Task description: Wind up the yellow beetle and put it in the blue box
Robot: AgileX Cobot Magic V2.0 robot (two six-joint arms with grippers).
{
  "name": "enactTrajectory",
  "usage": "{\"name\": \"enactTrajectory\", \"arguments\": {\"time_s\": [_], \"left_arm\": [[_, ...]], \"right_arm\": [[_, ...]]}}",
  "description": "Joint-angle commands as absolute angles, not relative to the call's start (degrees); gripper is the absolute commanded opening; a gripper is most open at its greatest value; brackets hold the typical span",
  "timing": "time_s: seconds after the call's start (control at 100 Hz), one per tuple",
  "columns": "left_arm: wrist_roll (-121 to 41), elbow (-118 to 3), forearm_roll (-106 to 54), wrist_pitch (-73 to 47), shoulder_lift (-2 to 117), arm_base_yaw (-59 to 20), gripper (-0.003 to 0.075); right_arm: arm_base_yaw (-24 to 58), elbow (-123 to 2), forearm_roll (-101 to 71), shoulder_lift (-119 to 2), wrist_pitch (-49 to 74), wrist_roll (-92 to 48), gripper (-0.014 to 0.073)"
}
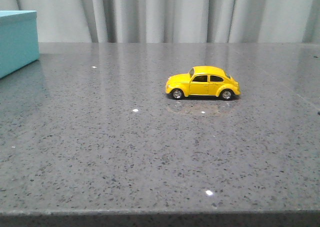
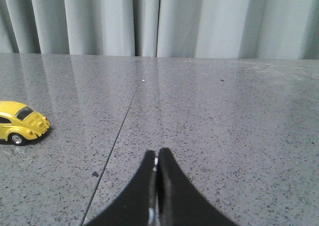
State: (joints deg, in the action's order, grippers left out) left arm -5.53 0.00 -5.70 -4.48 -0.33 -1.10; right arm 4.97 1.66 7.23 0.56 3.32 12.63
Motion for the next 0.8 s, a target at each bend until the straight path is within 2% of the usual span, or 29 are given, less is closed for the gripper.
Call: {"name": "enactTrajectory", "arguments": {"time_s": [0.0,0.79], "left_arm": [[-5.08,1.23,-5.84,0.0,-2.12,-1.61,-0.0018],[-5.21,1.23,-6.06,7.89,-2.12,-1.61,-0.0019]], "right_arm": [[4.59,0.7,7.4,1.86,-0.91,11.98,-0.0118],[4.53,0.65,7.39,1.86,-3.61,11.98,-0.0118]]}}
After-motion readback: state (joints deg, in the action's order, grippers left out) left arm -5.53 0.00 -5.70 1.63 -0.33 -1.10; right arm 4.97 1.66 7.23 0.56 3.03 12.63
